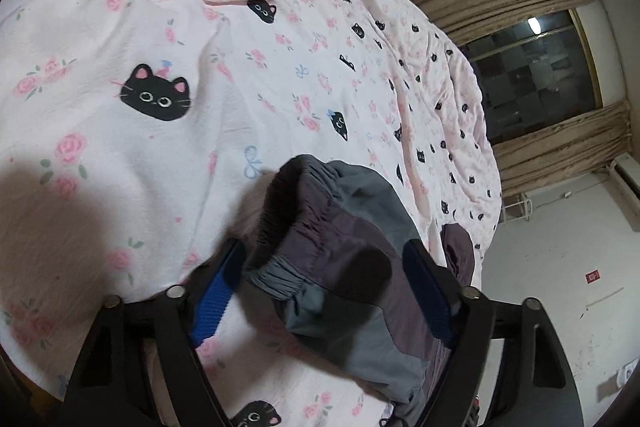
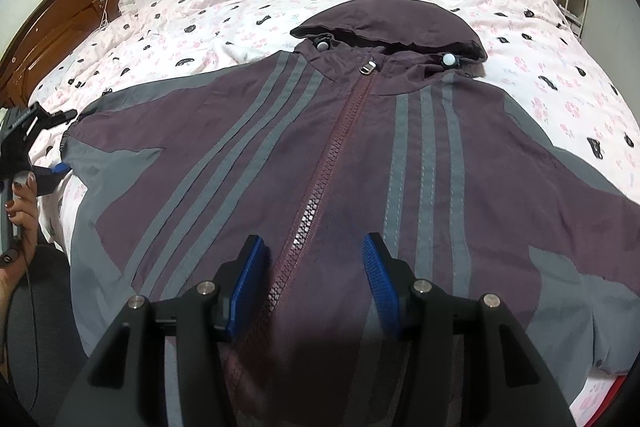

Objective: Fold clothes
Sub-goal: 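Lower the left gripper onto the jacket sleeve cuff and close it, then carry the sleeve cuff across the jacket body with the left gripper, then open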

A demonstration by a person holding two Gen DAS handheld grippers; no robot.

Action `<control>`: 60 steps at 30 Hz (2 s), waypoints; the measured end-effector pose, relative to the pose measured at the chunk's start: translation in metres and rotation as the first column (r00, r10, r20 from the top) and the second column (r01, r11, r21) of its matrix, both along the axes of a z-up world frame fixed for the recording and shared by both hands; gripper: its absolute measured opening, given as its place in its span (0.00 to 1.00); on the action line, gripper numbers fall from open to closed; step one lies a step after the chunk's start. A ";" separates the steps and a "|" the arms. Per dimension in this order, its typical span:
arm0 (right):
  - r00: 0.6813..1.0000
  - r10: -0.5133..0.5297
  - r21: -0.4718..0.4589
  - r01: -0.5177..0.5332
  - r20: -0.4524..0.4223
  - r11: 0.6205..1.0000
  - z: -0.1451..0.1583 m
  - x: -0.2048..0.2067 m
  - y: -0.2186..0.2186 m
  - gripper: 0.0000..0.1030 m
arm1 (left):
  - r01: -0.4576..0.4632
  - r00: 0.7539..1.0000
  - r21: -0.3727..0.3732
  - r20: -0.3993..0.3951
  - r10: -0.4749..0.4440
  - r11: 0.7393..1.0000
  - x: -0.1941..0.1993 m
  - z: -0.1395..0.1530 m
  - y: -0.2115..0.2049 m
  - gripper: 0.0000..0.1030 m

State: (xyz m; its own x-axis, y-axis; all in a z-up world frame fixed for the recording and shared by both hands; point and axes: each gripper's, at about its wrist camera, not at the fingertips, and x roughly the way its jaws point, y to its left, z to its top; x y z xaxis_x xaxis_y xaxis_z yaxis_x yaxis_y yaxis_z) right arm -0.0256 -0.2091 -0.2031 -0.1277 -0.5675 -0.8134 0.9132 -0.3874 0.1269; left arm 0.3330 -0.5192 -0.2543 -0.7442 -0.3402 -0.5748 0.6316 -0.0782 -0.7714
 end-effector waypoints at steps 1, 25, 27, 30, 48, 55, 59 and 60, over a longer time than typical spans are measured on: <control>1.000 -0.001 0.001 0.001 -0.001 1.000 0.000 0.001 0.001 0.52 | -0.003 1.000 -0.002 -0.001 0.003 1.000 0.001 -0.001 0.000 0.63; 1.000 -0.011 0.009 0.011 0.025 1.000 -0.003 0.006 0.010 0.52 | -0.077 0.983 -0.052 -0.172 0.067 0.996 0.028 0.006 0.007 0.10; 0.999 -0.013 0.007 0.013 0.033 1.000 -0.005 0.005 0.011 0.52 | -0.084 0.977 -0.044 -0.202 0.074 0.995 0.031 0.004 0.007 0.10; 0.999 -0.017 -0.003 0.017 0.046 1.000 -0.008 0.004 0.012 0.52 | -0.095 0.975 -0.058 -0.205 0.081 0.994 0.030 0.009 0.011 0.09; 0.998 -0.018 -0.078 0.023 0.067 0.997 -0.010 0.002 0.021 0.51 | -0.032 0.999 -0.258 -0.003 0.033 0.966 -0.008 0.080 0.046 0.08; 0.992 -0.037 -0.157 0.057 0.124 0.986 0.002 -0.013 0.039 0.51 | 0.118 0.988 -0.414 0.141 -0.064 0.902 -0.063 0.136 0.078 0.08; 0.990 -0.053 -0.193 0.077 0.127 0.978 0.011 -0.022 0.056 0.51 | 0.188 0.976 -0.462 0.183 -0.114 0.867 -0.094 0.154 0.100 0.08; 0.990 -0.056 -0.201 0.081 0.126 0.976 0.012 -0.024 0.060 0.51 | 0.206 0.973 -0.472 0.192 -0.128 0.857 -0.103 0.158 0.106 0.08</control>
State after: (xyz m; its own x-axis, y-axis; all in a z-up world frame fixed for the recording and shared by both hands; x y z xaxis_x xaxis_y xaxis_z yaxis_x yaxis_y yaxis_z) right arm -0.0497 -0.1487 -0.1906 -0.0814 -0.7167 -0.6926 0.8590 -0.4028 0.3160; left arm 0.2296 -0.4131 -0.0963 -0.7341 -0.4830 -0.4773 0.6790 -0.5326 -0.5053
